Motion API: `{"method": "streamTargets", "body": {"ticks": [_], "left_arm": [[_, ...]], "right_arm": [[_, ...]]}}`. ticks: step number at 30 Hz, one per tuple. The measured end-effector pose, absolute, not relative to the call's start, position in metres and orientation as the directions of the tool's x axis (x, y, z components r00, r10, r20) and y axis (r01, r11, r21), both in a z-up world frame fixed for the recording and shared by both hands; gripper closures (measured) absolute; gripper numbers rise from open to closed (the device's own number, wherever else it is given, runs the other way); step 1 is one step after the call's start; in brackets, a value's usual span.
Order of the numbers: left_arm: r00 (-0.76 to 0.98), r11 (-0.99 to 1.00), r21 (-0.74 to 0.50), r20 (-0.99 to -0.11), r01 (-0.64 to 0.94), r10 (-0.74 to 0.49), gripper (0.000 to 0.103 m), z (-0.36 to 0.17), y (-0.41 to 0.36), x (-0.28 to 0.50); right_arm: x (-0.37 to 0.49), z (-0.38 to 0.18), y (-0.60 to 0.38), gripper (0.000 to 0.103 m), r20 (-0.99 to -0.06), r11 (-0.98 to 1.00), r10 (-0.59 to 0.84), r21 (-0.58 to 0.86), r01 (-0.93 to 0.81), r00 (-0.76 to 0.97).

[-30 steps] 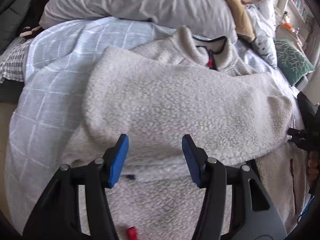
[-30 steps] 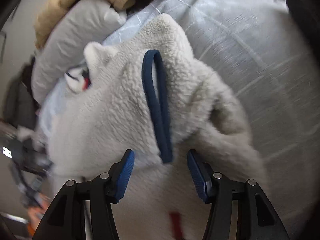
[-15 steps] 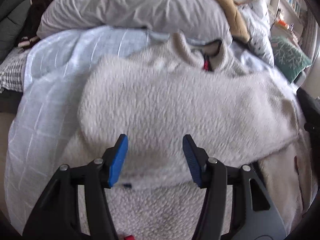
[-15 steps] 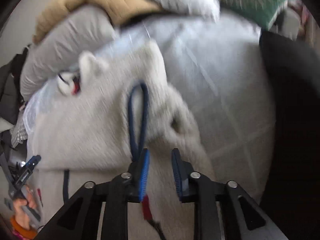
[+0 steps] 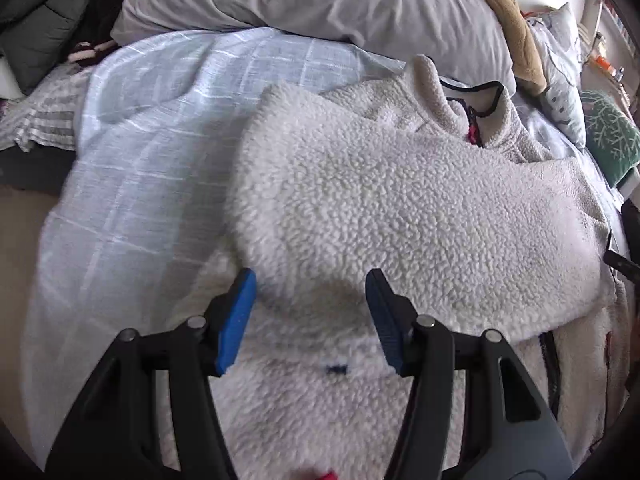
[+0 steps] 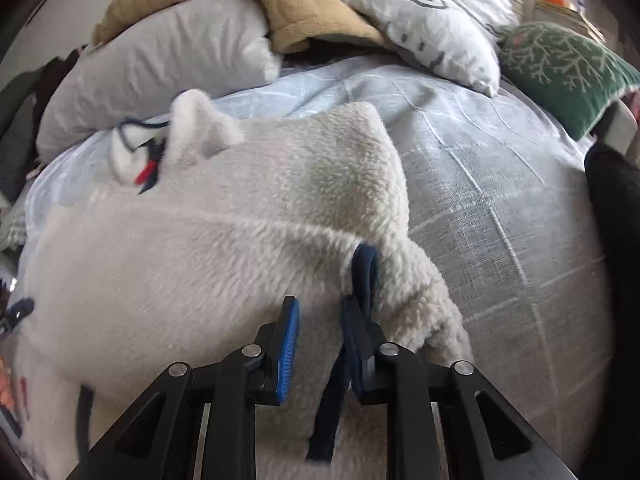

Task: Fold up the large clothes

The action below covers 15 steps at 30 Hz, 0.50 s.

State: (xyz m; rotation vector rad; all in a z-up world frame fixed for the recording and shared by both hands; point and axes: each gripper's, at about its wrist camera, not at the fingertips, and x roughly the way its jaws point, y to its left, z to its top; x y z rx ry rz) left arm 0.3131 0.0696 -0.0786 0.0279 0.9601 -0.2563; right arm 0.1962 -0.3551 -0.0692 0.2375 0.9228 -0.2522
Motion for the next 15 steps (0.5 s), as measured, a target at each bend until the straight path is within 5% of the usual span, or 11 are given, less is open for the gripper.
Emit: {"method": "streamTargets", "body": {"ticks": [1, 3, 8, 15], "left_arm": [[0.530, 0.969, -0.095, -0.823, 0.227, -0.204, 0.043, -0.075, 0.071, 0.311], [0.468, 0.966, -0.123, -0.856, 0.228, -0.219, 0.040, -0.062, 0.077, 0.303], [0.393, 0.959, -0.183, -0.882, 0.218, -0.258, 0.024, -0.032, 0.101, 0.261], [0.368, 0.961, -0.154, -0.900, 0.230, -0.233, 0.020, -0.007, 0.138, 0.194]], "right_arm": [[0.193, -0.061, -0.354, 0.073, -0.812, 0.949, -0.089, 0.106, 0.296, 0.577], [0.177, -0.041, -0.353, 0.049, -0.815, 0.951, -0.040, 0.146, 0.272, 0.578], [0.117, 0.008, -0.338, 0.036, -0.818, 0.963, 0.004, 0.158, 0.217, 0.575], [0.040, 0.040, -0.337, 0.021, -0.828, 0.963, 0.039, 0.181, 0.200, 0.560]]}}
